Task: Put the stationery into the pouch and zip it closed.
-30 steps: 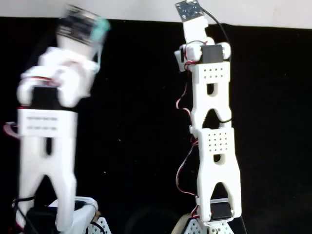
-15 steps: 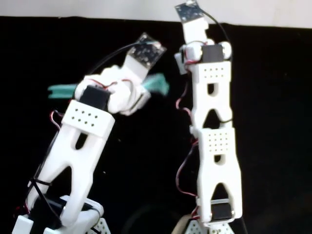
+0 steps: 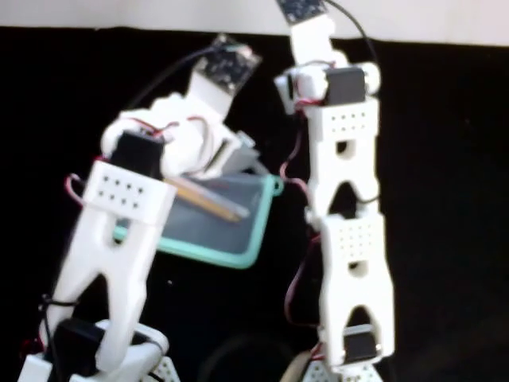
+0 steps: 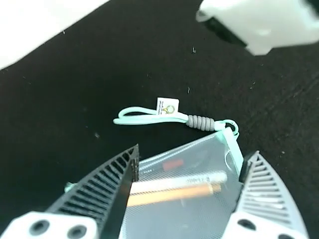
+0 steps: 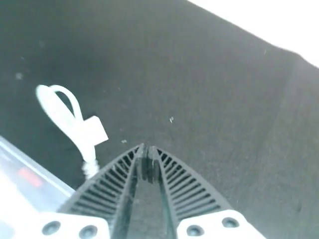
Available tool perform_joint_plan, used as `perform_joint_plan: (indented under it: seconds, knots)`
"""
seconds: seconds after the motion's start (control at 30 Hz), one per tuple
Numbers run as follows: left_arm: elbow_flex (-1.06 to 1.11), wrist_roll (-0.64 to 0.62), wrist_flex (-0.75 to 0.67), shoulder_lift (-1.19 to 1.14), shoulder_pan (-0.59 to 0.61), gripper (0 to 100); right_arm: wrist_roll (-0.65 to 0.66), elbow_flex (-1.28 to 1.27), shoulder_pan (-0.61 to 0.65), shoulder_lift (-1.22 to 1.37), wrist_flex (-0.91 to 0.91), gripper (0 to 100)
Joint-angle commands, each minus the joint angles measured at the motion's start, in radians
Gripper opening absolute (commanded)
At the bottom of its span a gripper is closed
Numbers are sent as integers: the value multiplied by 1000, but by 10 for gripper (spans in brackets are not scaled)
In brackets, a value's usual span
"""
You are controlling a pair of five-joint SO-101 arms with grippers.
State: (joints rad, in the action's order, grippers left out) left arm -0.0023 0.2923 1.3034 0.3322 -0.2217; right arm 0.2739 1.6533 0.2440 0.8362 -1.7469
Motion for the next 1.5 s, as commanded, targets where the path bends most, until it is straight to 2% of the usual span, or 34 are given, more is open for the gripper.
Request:
perform_joint_plan:
  seconds: [0.0, 0.17, 0.3, 0.4, 0.83, 0.93, 1.07, 1.27, 1.4, 1.47]
  knots:
    - [-147, -8, 118, 18, 16, 327, 3, 114, 36, -117, -15, 6]
    - [-331, -8, 242, 18, 39, 194, 3, 114, 76, -205, -15, 6]
    - [-423, -5, 278, 68, 94, 65, 3, 114, 88, -275, -16, 6]
    - [-430, -3, 287, 143, 140, 6, 3, 113, 91, -317, -18, 6]
    - [-429, -6, 307, 552, 272, 10, -25, 76, 93, -585, -21, 6]
    - [-429, -8, 308, 633, 272, 10, -78, -105, 93, -696, -21, 6]
    - [-429, -8, 344, 702, 274, 10, -83, -464, 93, -915, -19, 6]
    - [-429, -8, 445, 722, 274, 10, -84, -1003, 91, -1279, -18, 6]
    - [-427, -12, 450, 723, 272, 9, -84, -1323, 88, -1498, -13, 6]
    - [-427, -64, 450, 725, 272, 8, -84, -1449, 87, -1598, -13, 6]
